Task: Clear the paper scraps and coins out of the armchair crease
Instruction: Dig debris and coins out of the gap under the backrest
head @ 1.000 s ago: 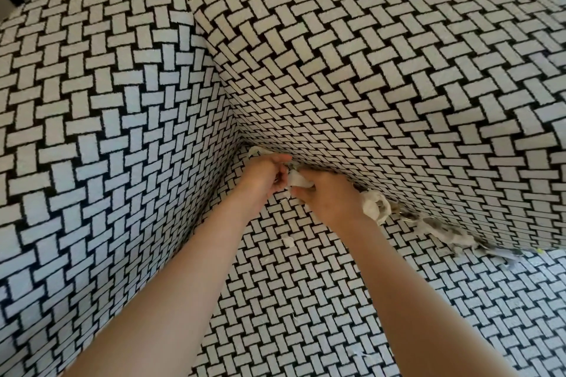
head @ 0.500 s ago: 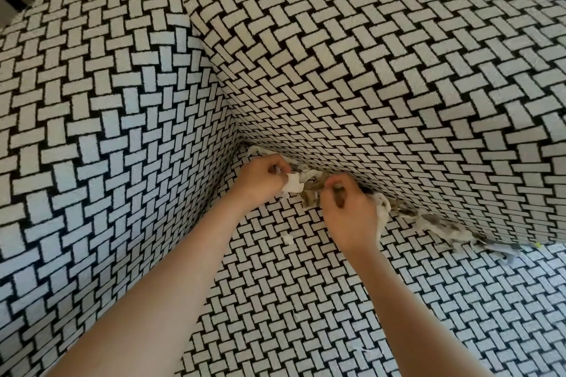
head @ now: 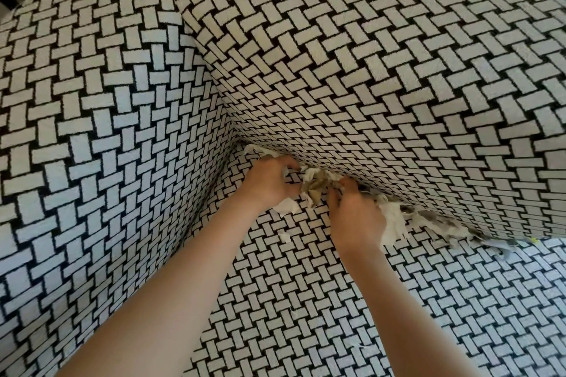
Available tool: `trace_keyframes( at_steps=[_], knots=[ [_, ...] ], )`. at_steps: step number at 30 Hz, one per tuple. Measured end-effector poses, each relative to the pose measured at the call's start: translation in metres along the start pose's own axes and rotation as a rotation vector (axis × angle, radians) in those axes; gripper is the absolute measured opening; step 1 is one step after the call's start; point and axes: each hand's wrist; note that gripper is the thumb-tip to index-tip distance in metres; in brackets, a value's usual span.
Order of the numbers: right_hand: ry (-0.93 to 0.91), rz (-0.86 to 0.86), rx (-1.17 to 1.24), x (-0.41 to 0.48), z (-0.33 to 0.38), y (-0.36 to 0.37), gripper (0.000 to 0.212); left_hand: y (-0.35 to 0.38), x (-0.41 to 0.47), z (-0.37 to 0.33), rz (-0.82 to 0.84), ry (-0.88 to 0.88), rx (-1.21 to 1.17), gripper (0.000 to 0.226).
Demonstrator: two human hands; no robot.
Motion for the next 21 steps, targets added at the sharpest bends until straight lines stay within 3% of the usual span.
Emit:
trace_keyframes(
  at_steps=[6, 10, 13, 21],
  knots=[
    [0.035, 0.024, 0.024, 0.007, 0.002, -0.003, 0.03, -0.008, -0.005, 0.016, 0.05, -0.015, -0.145, 0.064],
    [-0.153, -0.028, 0.04, -0.001, 0.009, -0.004, 0.029, -0.009, -0.003, 0.015, 0.061, -0.01, -0.07, 0.06],
    [-0.309, -0.074, 0.053, 0.0, 0.025, -0.004, 0.034, -0.008, 0.0, 0.012, -0.008, -0.002, -0.005, 0.044],
    [-0.105, 0.181, -0.115, 0.025, 0.048, -0.001, 0.028, 0.001, 0.016, 0.0, -0.123, 0.052, 0.352, 0.028]
  ],
)
Point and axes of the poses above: each hand's wrist, its own x-axis towards the middle knuckle, its own y-axis out of the palm, z = x × y, and after that the axes turned 8 degrees about z, right-handed
